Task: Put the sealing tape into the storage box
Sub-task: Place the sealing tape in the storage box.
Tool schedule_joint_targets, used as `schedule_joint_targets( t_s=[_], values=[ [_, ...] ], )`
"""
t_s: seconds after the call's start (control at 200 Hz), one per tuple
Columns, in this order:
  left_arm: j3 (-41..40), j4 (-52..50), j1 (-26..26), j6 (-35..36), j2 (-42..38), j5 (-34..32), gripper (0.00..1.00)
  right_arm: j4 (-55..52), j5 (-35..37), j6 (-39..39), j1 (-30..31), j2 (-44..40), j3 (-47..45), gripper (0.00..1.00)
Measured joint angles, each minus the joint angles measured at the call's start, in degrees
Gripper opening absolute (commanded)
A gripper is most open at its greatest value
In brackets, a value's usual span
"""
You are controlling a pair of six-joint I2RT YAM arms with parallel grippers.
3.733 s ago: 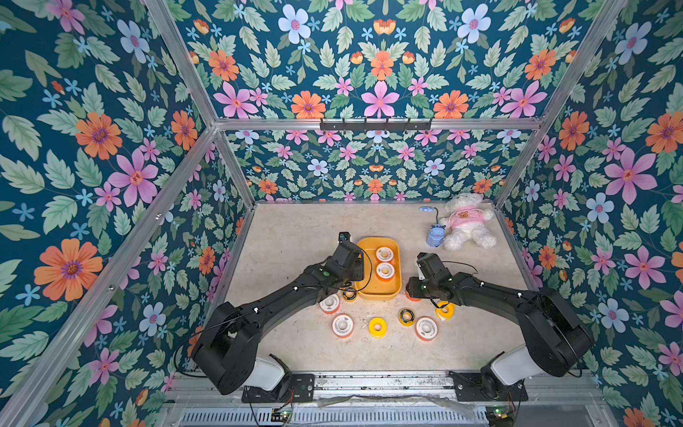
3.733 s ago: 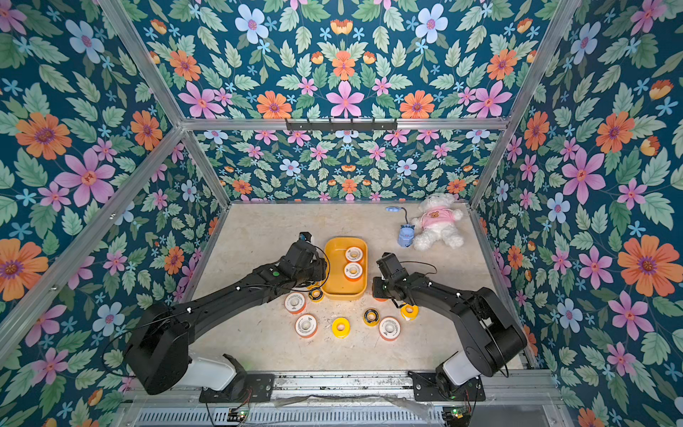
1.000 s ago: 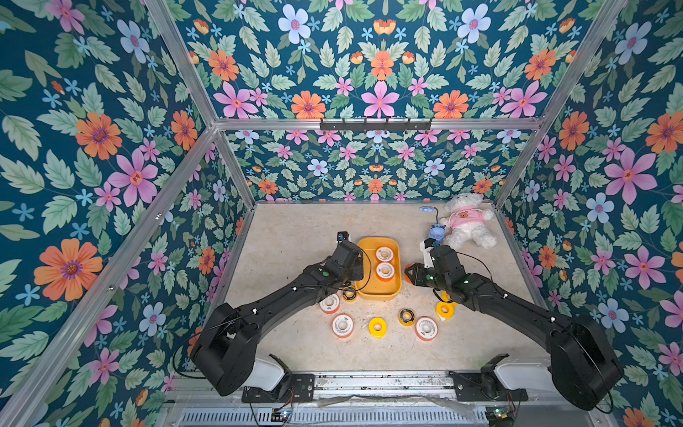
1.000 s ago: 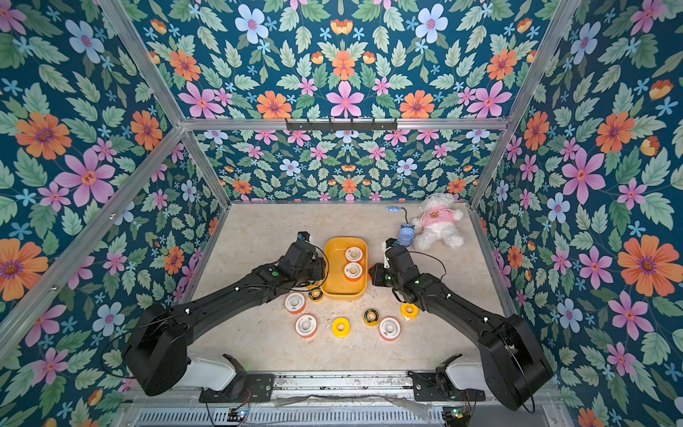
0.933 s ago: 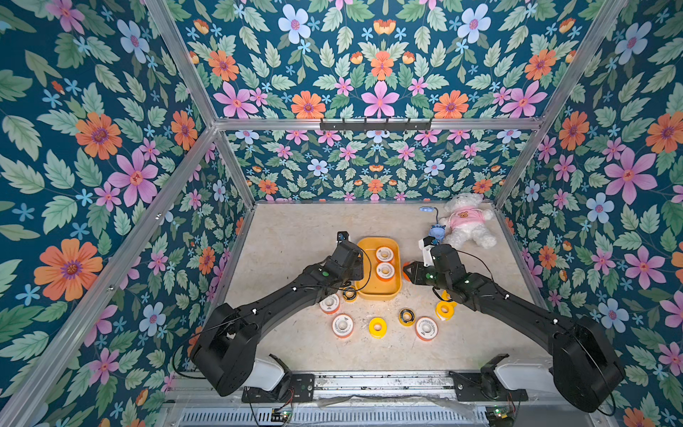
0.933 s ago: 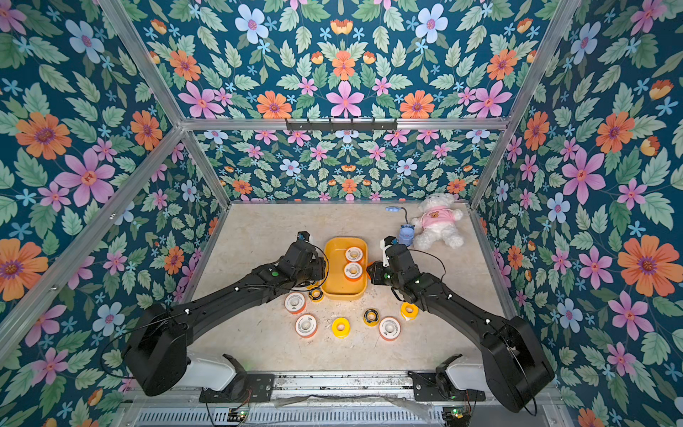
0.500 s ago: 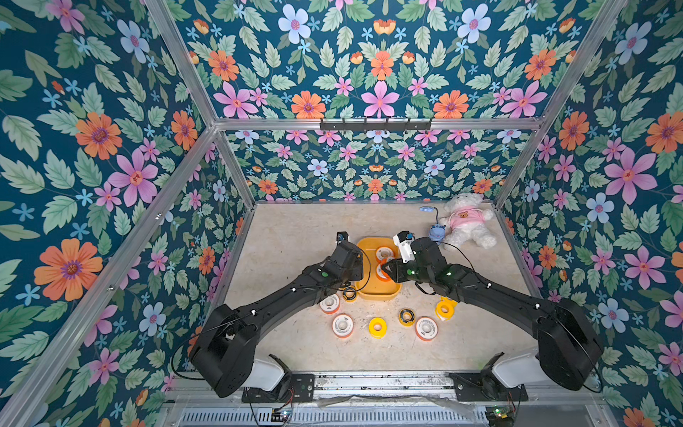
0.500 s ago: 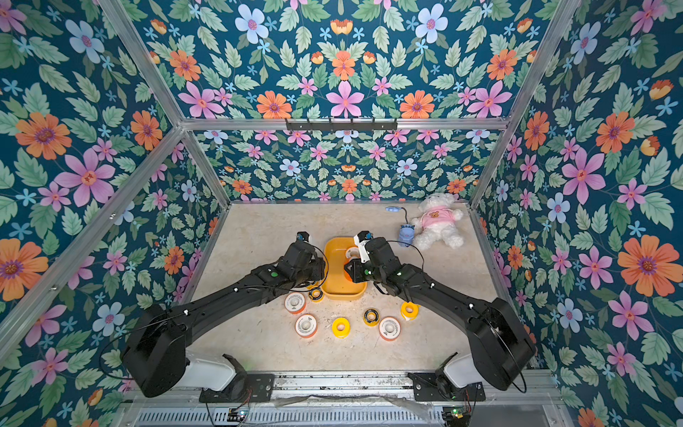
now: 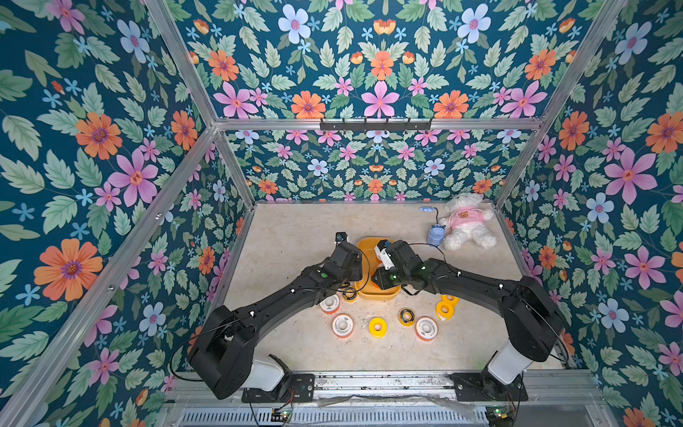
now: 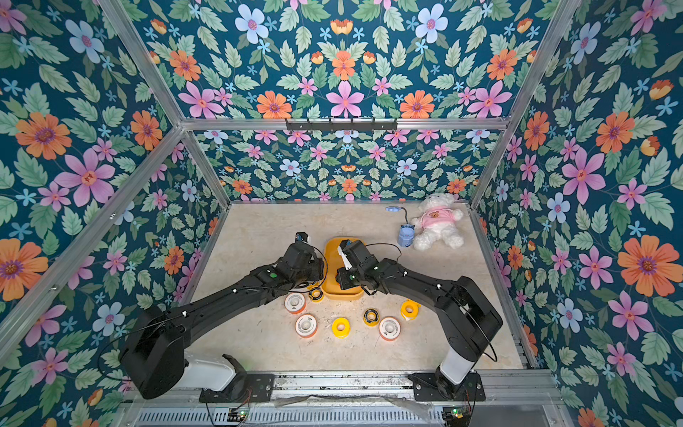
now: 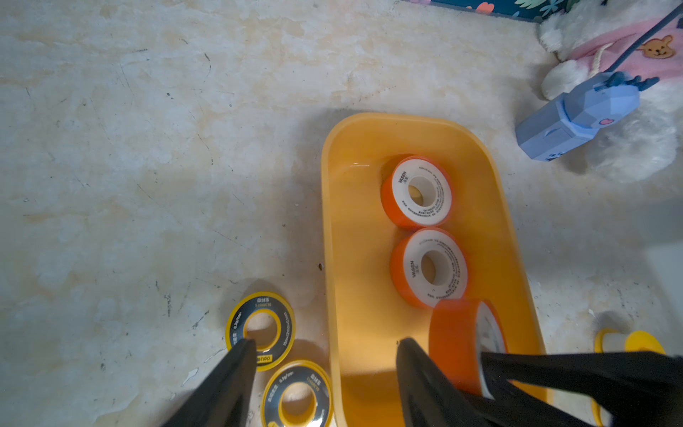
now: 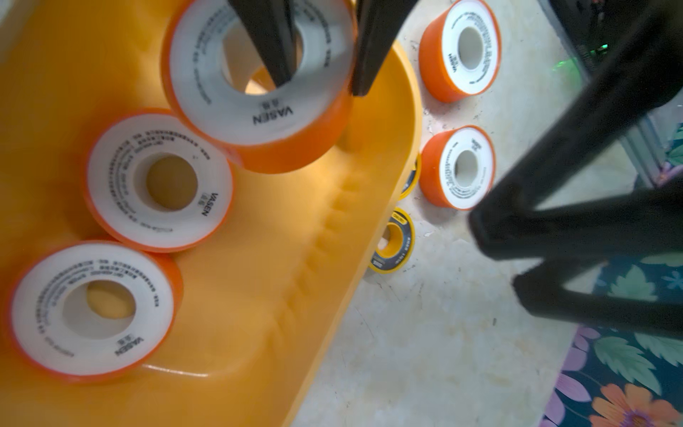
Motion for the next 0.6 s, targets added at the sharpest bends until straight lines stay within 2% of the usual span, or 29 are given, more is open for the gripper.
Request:
schedule_joint_targets(
  t_s=[0.6],
  values=[
    [-0.13, -0.02, 0.0, -0.15, -0.02, -0.17, 0.66, -4.48, 2.93, -0.48, 0.85, 1.9, 0.07, 0.24]
  ],
)
